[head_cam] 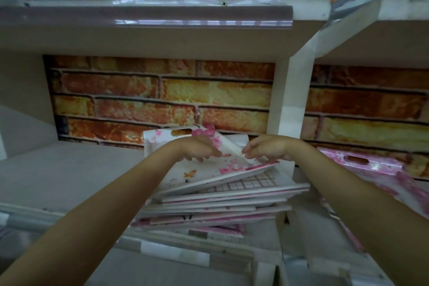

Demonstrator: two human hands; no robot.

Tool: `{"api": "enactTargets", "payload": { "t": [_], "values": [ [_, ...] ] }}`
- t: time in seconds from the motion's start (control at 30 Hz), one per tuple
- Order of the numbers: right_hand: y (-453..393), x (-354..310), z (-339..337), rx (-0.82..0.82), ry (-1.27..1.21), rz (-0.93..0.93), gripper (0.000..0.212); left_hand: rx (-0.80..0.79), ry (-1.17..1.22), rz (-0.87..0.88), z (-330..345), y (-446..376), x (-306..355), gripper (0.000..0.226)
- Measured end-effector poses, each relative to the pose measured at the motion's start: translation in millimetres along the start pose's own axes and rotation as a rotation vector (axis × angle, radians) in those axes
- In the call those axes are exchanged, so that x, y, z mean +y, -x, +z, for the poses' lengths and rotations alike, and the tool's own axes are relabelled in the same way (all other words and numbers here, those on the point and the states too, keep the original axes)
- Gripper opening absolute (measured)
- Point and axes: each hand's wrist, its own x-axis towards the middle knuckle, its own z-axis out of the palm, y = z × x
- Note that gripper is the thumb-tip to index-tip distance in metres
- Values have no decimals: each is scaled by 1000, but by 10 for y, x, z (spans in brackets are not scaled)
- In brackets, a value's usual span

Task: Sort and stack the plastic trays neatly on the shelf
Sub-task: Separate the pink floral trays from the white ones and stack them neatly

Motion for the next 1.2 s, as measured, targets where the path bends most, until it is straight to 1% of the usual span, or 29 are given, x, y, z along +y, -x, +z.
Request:
{"api": "enactTargets", "payload": {
  "t": [0.23, 0.37, 0.57, 0.67, 0.77, 0.87, 1.0, 1.1, 1.2],
  "values": [
    [72, 19, 28, 13, -6, -6, 42, 5, -3, 34, 76, 3, 87, 48],
    [175, 104, 29, 33, -53, 17, 41, 19, 16, 78, 154, -38, 209, 40],
    [382, 338, -68, 149, -127, 29, 30, 135, 179, 168, 338, -182, 523, 27],
    [508, 509, -137, 201, -170, 25, 26, 159, 197, 235, 458, -208, 744, 23],
    [634, 713, -217, 244, -184, 30, 26, 143, 157, 291, 586, -219, 968, 6],
    [780, 912, -342, 252, -172, 52, 30, 153, 161, 319, 715, -273, 1179, 10],
    [953, 1217, -509, 251, -203, 78, 28, 174, 186, 340, 899, -351, 1508, 15],
    [1073, 1513, -658, 248, -206, 98, 27, 178, 163, 374, 1088, -406, 1809, 11],
    [1188, 1857, -803, 247, -231, 121, 23, 147, 179, 384, 1311, -503, 2067, 3]
  ]
}}
